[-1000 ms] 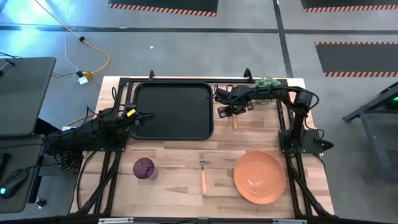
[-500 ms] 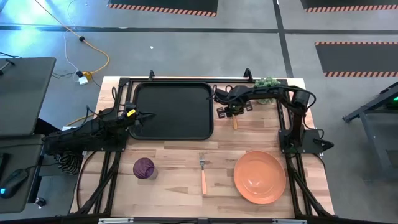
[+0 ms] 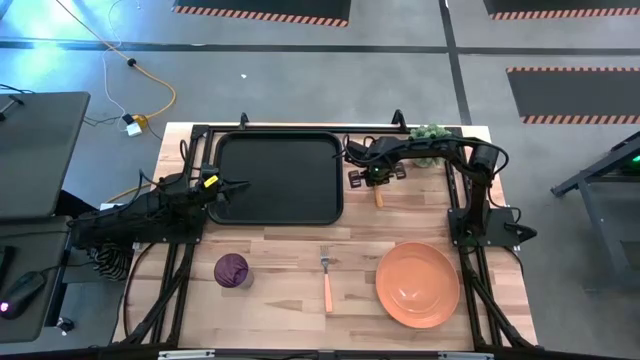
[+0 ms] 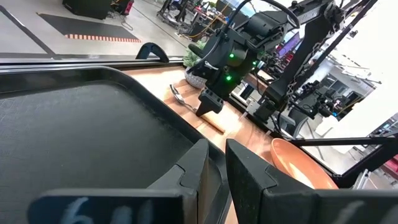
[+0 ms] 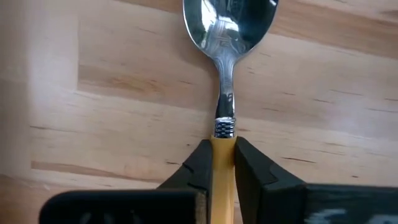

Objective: Pick and place plate/cup/fork/spoon on tray
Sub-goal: Put the orange spoon on the black tray

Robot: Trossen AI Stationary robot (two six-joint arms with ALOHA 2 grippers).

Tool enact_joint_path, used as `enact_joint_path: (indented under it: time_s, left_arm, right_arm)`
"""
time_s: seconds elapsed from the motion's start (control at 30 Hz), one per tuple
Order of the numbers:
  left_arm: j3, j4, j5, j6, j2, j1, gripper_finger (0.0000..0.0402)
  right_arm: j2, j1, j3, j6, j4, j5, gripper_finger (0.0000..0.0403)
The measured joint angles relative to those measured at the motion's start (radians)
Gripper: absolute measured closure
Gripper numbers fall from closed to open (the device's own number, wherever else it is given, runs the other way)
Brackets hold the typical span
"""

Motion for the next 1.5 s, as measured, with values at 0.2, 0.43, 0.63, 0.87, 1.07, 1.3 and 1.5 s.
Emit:
enact_joint_path:
  time_s: [0.2, 0.43, 0.63, 0.87, 1.07, 1.3, 1.5]
  left_arm:
    - [0.000, 0.000, 0.000, 0.000, 0.000, 0.000, 0.0355]
    - [0.000, -0.001, 0.000, 0.000, 0.000, 0.000, 0.0355]
    - [0.000, -0.001, 0.000, 0.000, 0.000, 0.000, 0.0355]
    - [0.000, -0.002, 0.000, 0.016, 0.000, 0.000, 0.0355]
    - [0.000, -0.002, 0.000, 0.026, 0.000, 0.000, 0.0355]
    - [0.000, -0.002, 0.000, 0.027, 0.000, 0.000, 0.0355]
    - [0.000, -0.002, 0.000, 0.027, 0.000, 0.000, 0.0355]
  right_arm:
    - [-0.035, 0.012, -0.003, 0.069, -0.011, 0.022, 0.0381]
    - [-0.113, 0.045, -0.002, 0.126, 0.023, 0.007, 0.0382]
    - [-0.182, 0.072, -0.002, 0.155, 0.121, 0.007, 0.0382]
    - [-0.222, 0.102, 0.000, 0.157, 0.384, 0.008, 0.0382]
    - [-0.222, 0.116, 0.000, 0.157, 0.568, 0.017, 0.0382]
    - [-0.222, 0.117, 0.001, 0.156, 0.716, 0.014, 0.0382]
    - [-0.222, 0.117, 0.002, 0.133, 0.850, -0.001, 0.0382]
